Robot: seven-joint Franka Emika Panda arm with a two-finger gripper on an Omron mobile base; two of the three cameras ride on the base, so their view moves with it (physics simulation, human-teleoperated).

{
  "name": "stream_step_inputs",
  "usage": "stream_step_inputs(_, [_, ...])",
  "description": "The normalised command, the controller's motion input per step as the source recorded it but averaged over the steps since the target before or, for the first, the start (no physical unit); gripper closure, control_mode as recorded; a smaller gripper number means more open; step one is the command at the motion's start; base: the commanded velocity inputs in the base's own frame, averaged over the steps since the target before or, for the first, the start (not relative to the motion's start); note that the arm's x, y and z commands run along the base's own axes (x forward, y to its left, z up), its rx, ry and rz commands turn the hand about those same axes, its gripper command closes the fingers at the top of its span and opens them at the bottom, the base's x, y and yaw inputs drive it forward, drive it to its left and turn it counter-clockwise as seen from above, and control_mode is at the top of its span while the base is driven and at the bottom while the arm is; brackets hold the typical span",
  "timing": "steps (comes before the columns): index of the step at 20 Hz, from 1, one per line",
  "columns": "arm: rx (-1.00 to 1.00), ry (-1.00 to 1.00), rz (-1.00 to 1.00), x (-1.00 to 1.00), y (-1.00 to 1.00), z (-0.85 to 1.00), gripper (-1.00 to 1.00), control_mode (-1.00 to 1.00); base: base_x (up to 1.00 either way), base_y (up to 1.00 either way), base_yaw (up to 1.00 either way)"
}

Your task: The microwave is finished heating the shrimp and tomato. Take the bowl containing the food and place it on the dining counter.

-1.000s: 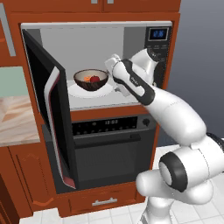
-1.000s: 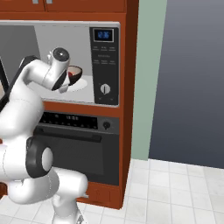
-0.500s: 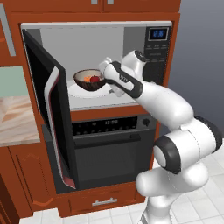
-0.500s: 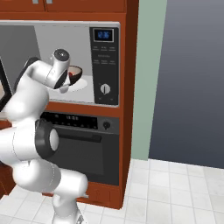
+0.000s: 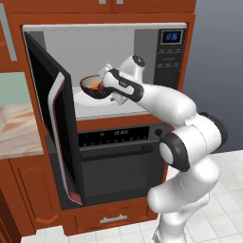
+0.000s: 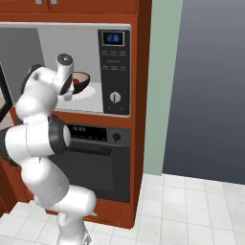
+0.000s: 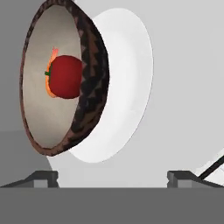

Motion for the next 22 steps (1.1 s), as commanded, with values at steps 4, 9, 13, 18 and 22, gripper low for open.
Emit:
stream_step_inputs(4, [0.0,0.07,-0.03,0.56,0.13,-0.12,-1.0,-1.0,0.0,0.0,0.0])
stream_step_inputs(9, [-0.01,0.08,-0.03,0.56,0.03,-0.14,-1.0,-1.0,0.0,0.0,0.0])
stream_step_inputs(13, [-0.01,0.08,-0.02,0.55,0.0,-0.17,-1.0,-1.0,0.0,0.0,0.0])
stream_step_inputs(18, [-0.03,0.08,-0.02,0.57,0.01,-0.23,-1.0,-1.0,0.0,0.0,0.0])
stream_step_inputs(22, [-0.05,0.08,0.0,0.19,0.01,-0.44,1.0,-1.0,0.0,0.0,0.0])
